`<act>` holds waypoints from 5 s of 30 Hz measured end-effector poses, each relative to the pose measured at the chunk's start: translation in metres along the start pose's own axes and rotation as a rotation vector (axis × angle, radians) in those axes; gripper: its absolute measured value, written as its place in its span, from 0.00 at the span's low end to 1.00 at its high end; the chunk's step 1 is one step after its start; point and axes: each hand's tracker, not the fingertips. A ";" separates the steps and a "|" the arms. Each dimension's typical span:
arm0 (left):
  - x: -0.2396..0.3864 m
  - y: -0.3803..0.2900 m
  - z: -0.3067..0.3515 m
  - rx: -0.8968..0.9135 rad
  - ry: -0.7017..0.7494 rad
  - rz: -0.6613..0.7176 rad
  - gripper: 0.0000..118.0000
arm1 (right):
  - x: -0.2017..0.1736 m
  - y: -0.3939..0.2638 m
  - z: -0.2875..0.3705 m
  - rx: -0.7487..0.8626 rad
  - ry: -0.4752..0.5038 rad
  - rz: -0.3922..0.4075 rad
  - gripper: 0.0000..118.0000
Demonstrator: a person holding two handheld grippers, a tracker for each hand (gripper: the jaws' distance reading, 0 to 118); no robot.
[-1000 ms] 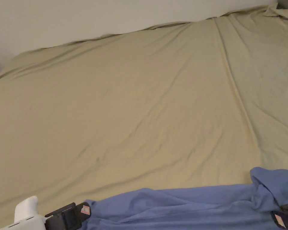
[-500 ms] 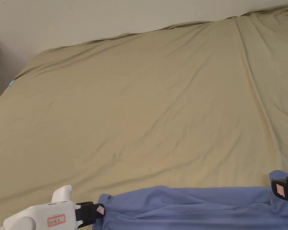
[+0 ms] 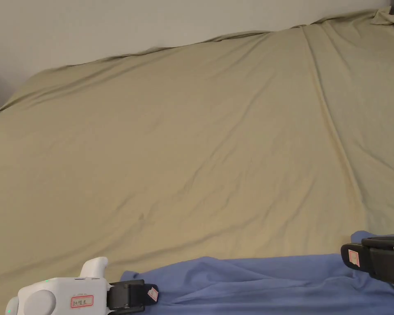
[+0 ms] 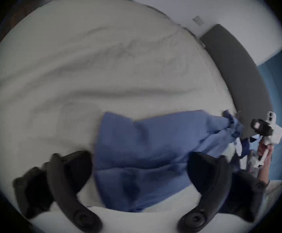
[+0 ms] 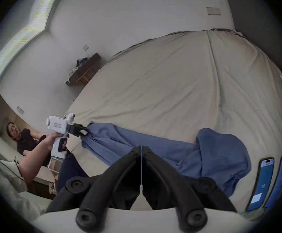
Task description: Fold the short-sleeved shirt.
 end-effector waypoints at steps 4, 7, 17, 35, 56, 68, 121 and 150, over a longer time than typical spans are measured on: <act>0.015 -0.004 -0.012 0.007 -0.122 0.045 0.53 | 0.000 -0.004 -0.003 -0.021 0.016 0.007 0.03; -0.001 -0.006 -0.015 0.059 -0.133 0.150 0.41 | 0.001 -0.004 -0.005 -0.020 0.010 -0.002 0.03; -0.014 -0.036 0.049 0.266 -0.279 0.403 0.16 | 0.000 0.007 0.004 0.015 -0.018 -0.031 0.03; 0.000 -0.006 0.115 0.260 0.007 0.442 0.16 | -0.026 0.025 0.013 0.064 -0.124 0.030 0.03; 0.084 -0.013 0.070 0.386 0.091 0.281 0.69 | 0.001 0.005 0.010 0.000 -0.136 -0.010 0.03; 0.174 -0.042 -0.041 0.177 0.336 -0.101 0.15 | -0.013 0.004 0.008 -0.012 -0.110 0.014 0.03; 0.000 -0.036 0.086 0.274 -0.307 0.520 0.13 | -0.022 0.014 0.011 -0.012 0.021 -0.003 0.03; 0.218 -0.013 -0.037 0.129 -0.126 0.059 0.93 | -0.042 0.014 0.014 -0.016 -0.223 0.143 0.03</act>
